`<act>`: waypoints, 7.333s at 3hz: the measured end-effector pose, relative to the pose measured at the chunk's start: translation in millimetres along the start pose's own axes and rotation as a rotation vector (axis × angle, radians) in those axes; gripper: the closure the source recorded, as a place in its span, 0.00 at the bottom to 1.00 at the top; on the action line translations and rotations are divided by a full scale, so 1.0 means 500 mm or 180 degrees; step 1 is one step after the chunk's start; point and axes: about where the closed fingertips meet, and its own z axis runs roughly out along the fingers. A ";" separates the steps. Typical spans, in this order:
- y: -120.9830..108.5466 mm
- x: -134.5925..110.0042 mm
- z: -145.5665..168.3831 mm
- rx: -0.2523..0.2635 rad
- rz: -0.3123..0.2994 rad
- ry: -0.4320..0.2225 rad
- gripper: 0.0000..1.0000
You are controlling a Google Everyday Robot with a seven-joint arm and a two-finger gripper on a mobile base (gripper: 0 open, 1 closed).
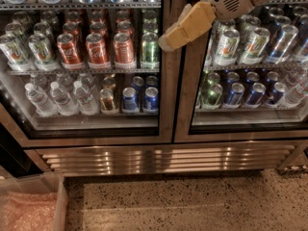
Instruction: Open left fridge door
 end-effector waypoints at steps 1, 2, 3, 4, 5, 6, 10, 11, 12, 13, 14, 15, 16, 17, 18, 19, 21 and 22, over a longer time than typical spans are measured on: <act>-0.002 0.002 0.008 -0.0009 0.0020 -0.0004 0.00; -0.022 -0.012 0.036 0.0034 0.0025 -0.0039 0.00; -0.032 -0.016 0.041 0.0033 0.0047 -0.0101 0.00; -0.032 -0.016 0.041 0.0033 0.0047 -0.0101 0.00; -0.036 -0.005 0.052 -0.0158 0.0137 -0.0220 0.00; -0.036 -0.002 0.064 -0.0241 0.0181 -0.0272 0.00; -0.038 0.000 0.065 -0.0267 0.0188 -0.0288 0.80; -0.038 0.001 0.065 -0.0267 0.0188 -0.0288 1.00; -0.046 0.006 0.057 -0.0268 0.0188 -0.0288 1.00; -0.056 0.008 0.051 -0.0267 0.0188 -0.0288 1.00; -0.064 0.010 0.047 -0.0267 0.0188 -0.0288 1.00; -0.070 0.011 0.045 -0.0267 0.0188 -0.0288 1.00; -0.080 0.011 0.042 -0.0267 0.0188 -0.0288 1.00; -0.085 0.012 0.041 -0.0267 0.0188 -0.0288 1.00; -0.101 0.013 0.041 -0.0267 0.0187 -0.0289 1.00; -0.101 0.013 0.041 -0.0267 0.0187 -0.0289 1.00; -0.105 0.013 0.039 -0.0261 0.0195 -0.0294 1.00; -0.107 0.014 0.037 -0.0252 0.0205 -0.0301 1.00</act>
Offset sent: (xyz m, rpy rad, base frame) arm 0.0580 0.0448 -0.0046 0.0433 -0.0278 -0.0483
